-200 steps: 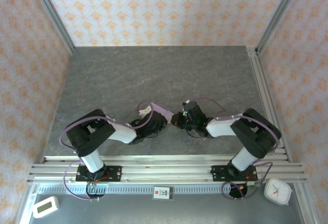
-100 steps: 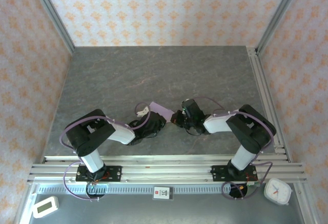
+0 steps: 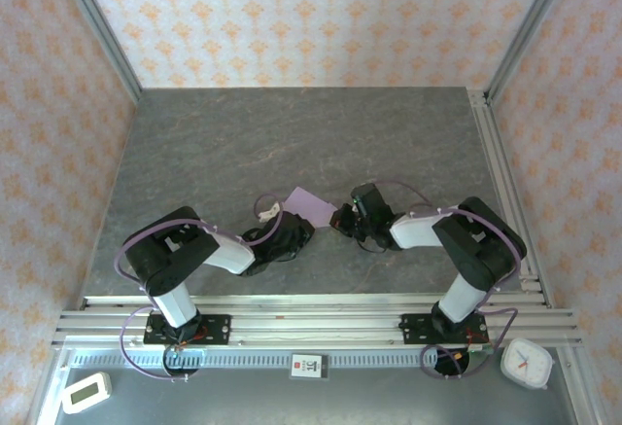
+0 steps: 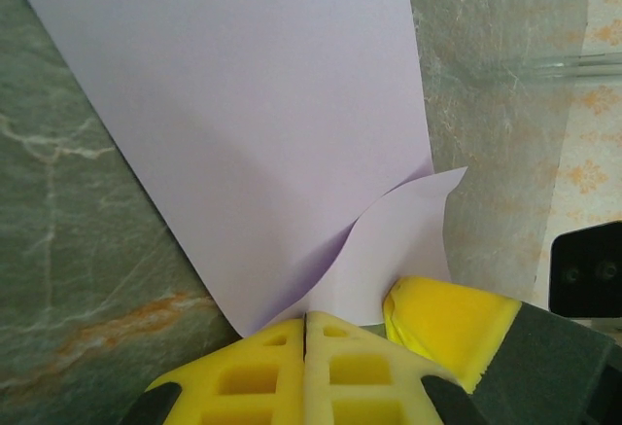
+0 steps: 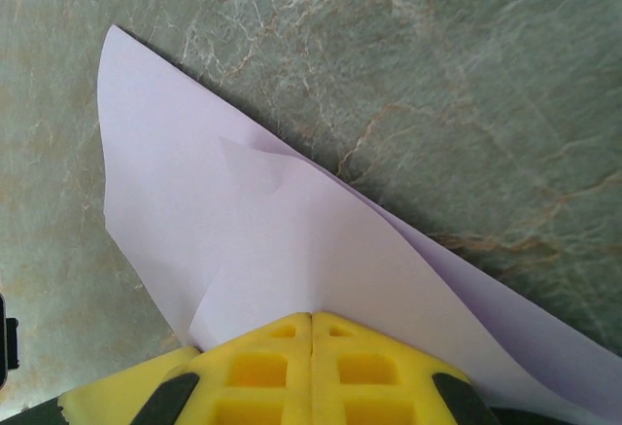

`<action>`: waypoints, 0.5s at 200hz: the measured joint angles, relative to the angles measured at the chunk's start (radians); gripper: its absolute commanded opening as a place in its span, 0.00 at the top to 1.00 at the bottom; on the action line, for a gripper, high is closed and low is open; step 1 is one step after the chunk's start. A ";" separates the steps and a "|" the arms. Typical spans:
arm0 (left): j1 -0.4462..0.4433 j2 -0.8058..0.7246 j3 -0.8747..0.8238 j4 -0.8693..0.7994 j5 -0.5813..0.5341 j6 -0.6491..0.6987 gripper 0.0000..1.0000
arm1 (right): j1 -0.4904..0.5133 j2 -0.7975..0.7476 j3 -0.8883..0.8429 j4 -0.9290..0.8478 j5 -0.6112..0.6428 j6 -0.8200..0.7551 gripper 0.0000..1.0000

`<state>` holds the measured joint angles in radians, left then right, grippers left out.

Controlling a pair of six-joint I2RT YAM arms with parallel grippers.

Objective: Fold a paper plane with a square sheet of paper (pick it up from the middle)
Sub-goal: Third fold the triangle at the center of the table.

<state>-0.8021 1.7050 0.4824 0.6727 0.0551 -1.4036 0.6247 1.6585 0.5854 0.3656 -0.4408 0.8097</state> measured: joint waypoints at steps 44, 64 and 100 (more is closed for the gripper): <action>0.012 -0.103 0.005 -0.124 -0.006 0.069 1.00 | 0.006 0.000 -0.029 0.062 0.003 0.033 1.00; 0.010 -0.127 0.032 -0.146 -0.005 0.083 1.00 | 0.020 -0.001 -0.036 0.079 0.027 0.055 1.00; 0.010 -0.104 0.077 -0.144 -0.003 0.096 1.00 | 0.052 -0.002 -0.042 0.097 0.087 0.099 1.00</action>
<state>-0.7921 1.6009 0.5594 0.5289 0.0525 -1.3079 0.6769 1.6569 0.5438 0.4625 -0.3534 0.9085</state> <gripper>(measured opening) 0.048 0.038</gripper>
